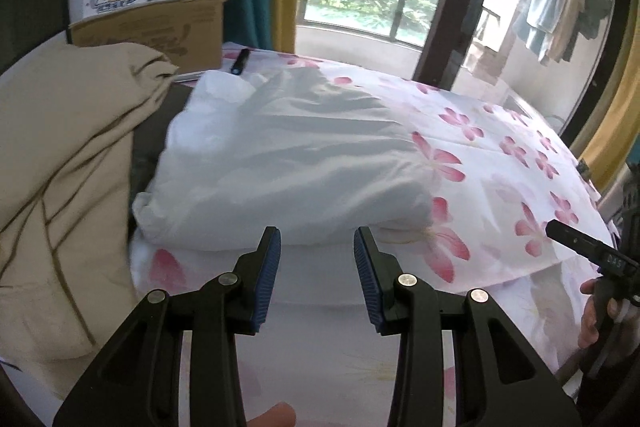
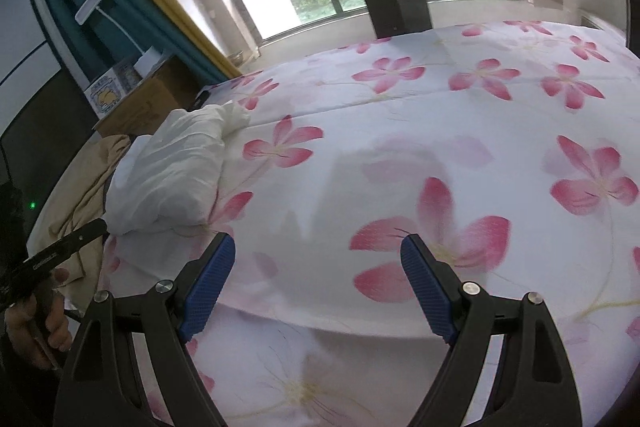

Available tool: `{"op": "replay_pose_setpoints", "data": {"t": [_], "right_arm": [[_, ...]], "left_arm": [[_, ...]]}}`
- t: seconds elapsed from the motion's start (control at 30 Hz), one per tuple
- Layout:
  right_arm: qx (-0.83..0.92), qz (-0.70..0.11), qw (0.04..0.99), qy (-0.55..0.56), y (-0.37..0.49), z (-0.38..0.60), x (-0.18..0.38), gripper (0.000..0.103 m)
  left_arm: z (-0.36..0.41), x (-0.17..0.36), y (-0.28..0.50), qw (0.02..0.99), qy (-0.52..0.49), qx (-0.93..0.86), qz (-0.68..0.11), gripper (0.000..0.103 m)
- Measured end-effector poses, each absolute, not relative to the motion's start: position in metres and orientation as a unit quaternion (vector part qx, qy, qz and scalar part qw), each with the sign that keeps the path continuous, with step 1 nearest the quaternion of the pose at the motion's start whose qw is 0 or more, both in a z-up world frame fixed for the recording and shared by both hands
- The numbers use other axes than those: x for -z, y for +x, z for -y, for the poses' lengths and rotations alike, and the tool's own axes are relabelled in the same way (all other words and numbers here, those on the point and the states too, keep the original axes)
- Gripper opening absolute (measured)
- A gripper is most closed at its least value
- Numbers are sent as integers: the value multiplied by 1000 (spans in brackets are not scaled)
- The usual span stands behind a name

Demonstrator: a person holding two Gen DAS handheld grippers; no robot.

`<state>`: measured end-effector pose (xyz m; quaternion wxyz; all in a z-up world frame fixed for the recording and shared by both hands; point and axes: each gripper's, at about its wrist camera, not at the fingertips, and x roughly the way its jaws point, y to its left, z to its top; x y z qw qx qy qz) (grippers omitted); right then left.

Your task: Fold large clothes

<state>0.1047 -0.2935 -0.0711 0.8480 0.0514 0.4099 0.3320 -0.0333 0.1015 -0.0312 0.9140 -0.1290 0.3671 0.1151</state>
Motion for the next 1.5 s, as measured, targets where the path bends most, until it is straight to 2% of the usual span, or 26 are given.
{"op": "replay_pose_setpoints", "data": {"t": [0.33, 0.37, 0.4, 0.43, 0.73, 1.0, 1.5], "right_arm": [[-309, -407, 858, 60, 101, 327, 72, 84], [-305, -407, 859, 59, 100, 330, 72, 84], [-301, -406, 861, 57, 100, 333, 72, 84], [-297, -406, 862, 54, 99, 336, 72, 84], [-262, -383, 885, 28, 93, 364, 59, 84], [-233, -353, 906, 5, 92, 387, 37, 84], [-198, -278, 940, -20, 95, 410, -23, 85]], "left_arm": [[-63, 26, -23, 923, -87, -98, -362, 41], [-60, 26, -23, 924, -83, -96, -361, 44], [-56, 25, -22, 925, -79, -94, -360, 54], [-53, 24, -21, 926, -76, -91, -358, 58], [-15, 10, -13, 942, -48, -71, -325, 62], [2, -11, -7, 954, -41, -64, -289, 80], [12, -65, -15, 981, -1, -84, -177, 80]]}}
